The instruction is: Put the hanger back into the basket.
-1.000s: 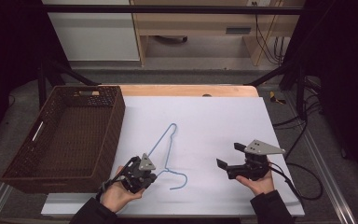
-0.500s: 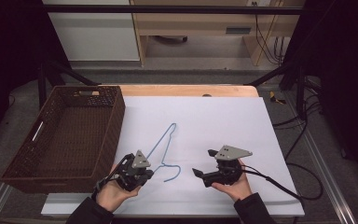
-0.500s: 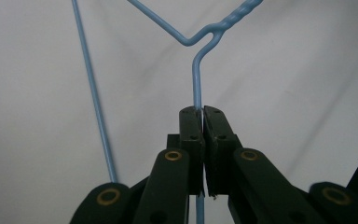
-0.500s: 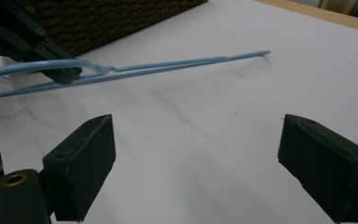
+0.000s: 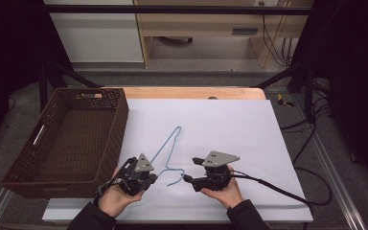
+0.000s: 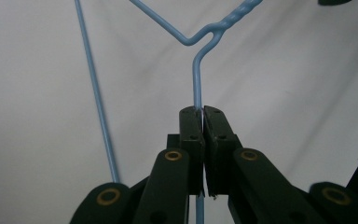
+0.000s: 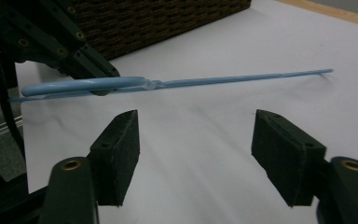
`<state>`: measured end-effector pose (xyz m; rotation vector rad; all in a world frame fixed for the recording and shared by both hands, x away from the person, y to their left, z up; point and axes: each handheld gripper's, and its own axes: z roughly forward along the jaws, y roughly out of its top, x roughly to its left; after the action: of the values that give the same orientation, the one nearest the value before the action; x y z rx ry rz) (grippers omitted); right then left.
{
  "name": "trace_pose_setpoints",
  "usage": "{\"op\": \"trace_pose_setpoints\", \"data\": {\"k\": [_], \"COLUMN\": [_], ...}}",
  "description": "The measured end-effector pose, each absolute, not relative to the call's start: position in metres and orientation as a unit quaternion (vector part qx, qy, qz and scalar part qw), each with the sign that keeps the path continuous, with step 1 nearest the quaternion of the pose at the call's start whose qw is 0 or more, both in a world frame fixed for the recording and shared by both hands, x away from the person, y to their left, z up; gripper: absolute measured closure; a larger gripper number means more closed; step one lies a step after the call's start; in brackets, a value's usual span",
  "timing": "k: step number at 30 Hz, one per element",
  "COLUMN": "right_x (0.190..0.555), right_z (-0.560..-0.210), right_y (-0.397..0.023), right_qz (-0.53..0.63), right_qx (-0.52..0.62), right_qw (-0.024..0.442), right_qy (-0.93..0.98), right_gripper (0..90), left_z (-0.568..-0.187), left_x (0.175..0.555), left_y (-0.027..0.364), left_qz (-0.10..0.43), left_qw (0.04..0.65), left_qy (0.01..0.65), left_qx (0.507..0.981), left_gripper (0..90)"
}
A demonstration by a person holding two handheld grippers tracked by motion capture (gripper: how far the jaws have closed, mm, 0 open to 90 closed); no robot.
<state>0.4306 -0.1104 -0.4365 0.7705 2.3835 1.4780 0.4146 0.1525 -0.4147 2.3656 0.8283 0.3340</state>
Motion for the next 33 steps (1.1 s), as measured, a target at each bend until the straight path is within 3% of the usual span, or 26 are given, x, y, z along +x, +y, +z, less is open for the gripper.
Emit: {"op": "trace_pose_setpoints", "data": {"k": [19, 27, 33], "right_x": [0.439, 0.439, 0.438], "right_z": [-0.444, -0.443, -0.442], "right_y": [-0.080, -0.079, -0.079], "right_qz": [0.518, 0.526, 0.523], "right_qx": [0.228, 0.209, 0.205], "right_qw": [0.096, 0.080, 0.092], "right_qy": [0.819, 0.820, 0.822], "right_gripper": [62.8, 83.0, 84.6], "left_z": [-0.415, -0.416, -0.417], "left_x": [0.415, 0.415, 0.416], "left_y": [0.152, 0.151, 0.151], "left_qz": [0.122, 0.118, 0.120], "left_qw": [0.301, 0.299, 0.303], "left_qy": [0.311, 0.309, 0.310], "left_qx": [0.893, 0.895, 0.893], "left_gripper": [87.2, 87.1, 86.4]}}
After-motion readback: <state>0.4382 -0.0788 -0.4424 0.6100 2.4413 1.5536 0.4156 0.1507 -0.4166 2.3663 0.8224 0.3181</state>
